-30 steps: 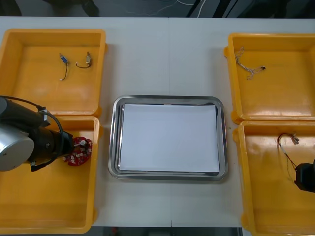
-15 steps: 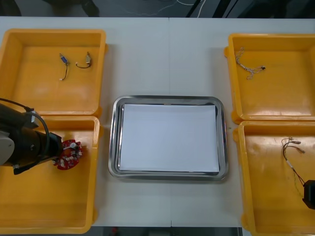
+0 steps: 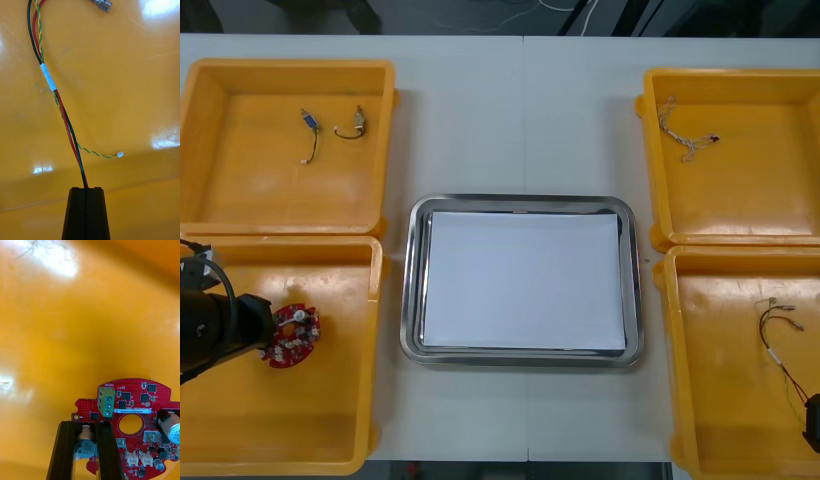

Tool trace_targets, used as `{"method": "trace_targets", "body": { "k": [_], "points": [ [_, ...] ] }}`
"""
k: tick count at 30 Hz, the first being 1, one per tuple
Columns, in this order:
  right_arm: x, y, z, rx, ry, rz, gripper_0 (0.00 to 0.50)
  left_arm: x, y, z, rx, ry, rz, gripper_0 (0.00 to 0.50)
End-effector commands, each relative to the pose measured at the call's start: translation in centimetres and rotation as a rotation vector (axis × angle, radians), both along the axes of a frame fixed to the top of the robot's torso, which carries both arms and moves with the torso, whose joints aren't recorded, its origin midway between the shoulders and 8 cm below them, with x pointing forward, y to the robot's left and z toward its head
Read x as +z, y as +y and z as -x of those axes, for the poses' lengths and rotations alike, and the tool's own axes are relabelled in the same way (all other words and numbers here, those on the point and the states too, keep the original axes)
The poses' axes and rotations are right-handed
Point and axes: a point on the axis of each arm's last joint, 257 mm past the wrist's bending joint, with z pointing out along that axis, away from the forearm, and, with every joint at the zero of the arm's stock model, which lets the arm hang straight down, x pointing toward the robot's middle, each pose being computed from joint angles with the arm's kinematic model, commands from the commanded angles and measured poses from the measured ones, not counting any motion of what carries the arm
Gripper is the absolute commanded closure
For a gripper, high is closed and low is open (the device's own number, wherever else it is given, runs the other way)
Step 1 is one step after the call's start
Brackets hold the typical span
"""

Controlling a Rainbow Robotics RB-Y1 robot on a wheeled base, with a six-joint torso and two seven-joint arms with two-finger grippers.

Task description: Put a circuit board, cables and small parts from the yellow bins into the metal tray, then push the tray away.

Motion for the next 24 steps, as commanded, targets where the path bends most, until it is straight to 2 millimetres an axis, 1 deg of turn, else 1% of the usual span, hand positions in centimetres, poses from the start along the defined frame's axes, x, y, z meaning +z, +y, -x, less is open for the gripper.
{"method": "trace_targets", "body": {
  "k": [1,5,12,13,14,15,16,17,18,19,20,21,22,24],
  "points": [
    [1.0,-1.3,0.8,-0.016,-0.007,0.029,0.500,0.5,1.7,1.1,-0.144,-0.018,-0.098,0.500],
    [1.1,-1.2,0.7,-0.015,-0.010,0.027,0.500,0.1,2.2,1.6,-0.187,-0.025,-0.120,0.499],
    [1.4,-1.1,0.2,-0.009,-0.021,0.026,0.500,-0.5,3.0,2.4,-0.210,-0.027,-0.139,0.499],
    [1.4,-1.1,0.2,-0.007,-0.021,0.027,0.490,-0.6,3.1,2.5,-0.210,-0.027,-0.141,0.500],
    [1.4,-1.1,0.0,-0.005,-0.024,0.029,0.360,-0.6,3.2,2.5,-0.213,-0.028,-0.145,0.498],
    [1.4,-1.2,0.0,-0.005,-0.023,0.033,0.251,-0.7,3.3,2.6,-0.215,-0.027,-0.147,0.500],
    [1.5,-1.2,0.0,-0.005,-0.024,0.034,0.215,-0.7,3.4,2.7,-0.216,-0.025,-0.149,0.499],
    [1.6,-1.4,-0.1,-0.006,-0.027,0.045,0.143,-0.7,3.5,2.7,-0.218,-0.024,-0.152,0.500],
    [1.6,-1.7,-0.2,-0.005,-0.028,0.054,0.103,-0.7,3.5,2.6,-0.217,-0.026,-0.151,0.500],
    [1.6,-1.9,-0.1,-0.006,-0.027,0.062,0.093,-0.8,3.6,2.7,-0.216,-0.023,-0.152,0.499],
    [1.7,-2.1,-0.2,-0.006,-0.028,0.072,0.060,-0.9,3.6,2.6,-0.217,-0.023,-0.154,0.500],
    [1.9,-2.3,-0.3,-0.004,-0.031,0.080,0.012,-0.9,3.7,2.6,-0.216,-0.024,-0.155,0.499],
    [1.9,-2.4,-0.3,-0.004,-0.030,0.085,0.000,-0.9,3.7,2.6,-0.217,-0.024,-0.155,0.500],
    [2.5,-2.9,-0.6,-0.005,-0.040,0.097,0.000,-1.0,4.0,2.6,-0.217,-0.021,-0.159,0.500]
  ]
}}
